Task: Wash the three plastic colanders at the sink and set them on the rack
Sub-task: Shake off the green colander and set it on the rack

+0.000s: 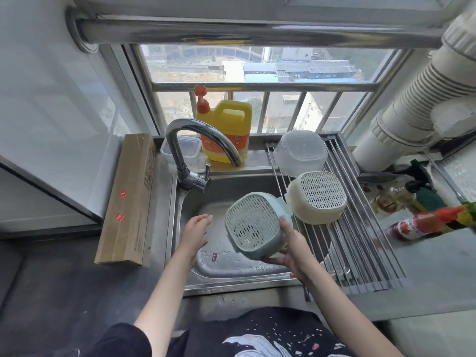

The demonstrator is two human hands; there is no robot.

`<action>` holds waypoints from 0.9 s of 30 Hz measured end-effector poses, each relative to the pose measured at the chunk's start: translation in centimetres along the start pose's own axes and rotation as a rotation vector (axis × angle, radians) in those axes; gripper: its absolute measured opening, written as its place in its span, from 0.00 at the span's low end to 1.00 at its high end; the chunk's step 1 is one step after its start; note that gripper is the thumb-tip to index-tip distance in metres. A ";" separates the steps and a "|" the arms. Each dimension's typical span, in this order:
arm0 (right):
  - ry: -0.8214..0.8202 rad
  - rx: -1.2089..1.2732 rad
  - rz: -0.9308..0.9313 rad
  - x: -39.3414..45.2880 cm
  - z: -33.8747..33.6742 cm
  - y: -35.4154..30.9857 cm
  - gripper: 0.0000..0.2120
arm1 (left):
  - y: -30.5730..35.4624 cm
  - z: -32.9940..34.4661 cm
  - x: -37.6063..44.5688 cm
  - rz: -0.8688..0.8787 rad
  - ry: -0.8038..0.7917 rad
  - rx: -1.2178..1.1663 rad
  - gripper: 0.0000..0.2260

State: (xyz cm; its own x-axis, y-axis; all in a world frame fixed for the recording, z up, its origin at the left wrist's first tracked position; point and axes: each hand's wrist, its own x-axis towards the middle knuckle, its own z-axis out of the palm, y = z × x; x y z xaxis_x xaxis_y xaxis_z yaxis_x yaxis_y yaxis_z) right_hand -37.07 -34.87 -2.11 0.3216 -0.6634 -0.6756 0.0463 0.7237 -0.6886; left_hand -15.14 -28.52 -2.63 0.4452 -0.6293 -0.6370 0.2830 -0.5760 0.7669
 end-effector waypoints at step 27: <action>0.240 -0.521 -0.199 -0.3 2.4 -1.3 0.13 | -0.3 3.8 -3.1 0.838 -0.348 1.168 0.18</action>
State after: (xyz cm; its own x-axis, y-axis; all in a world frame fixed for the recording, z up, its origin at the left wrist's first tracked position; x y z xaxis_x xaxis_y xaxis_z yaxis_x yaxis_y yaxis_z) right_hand -34.99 -35.12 -0.38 0.1290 -0.8445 -0.5198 -0.4048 0.4336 -0.8050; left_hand -19.88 -28.39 -1.24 -0.1392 -0.9762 -0.1661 -0.8513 0.0323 0.5236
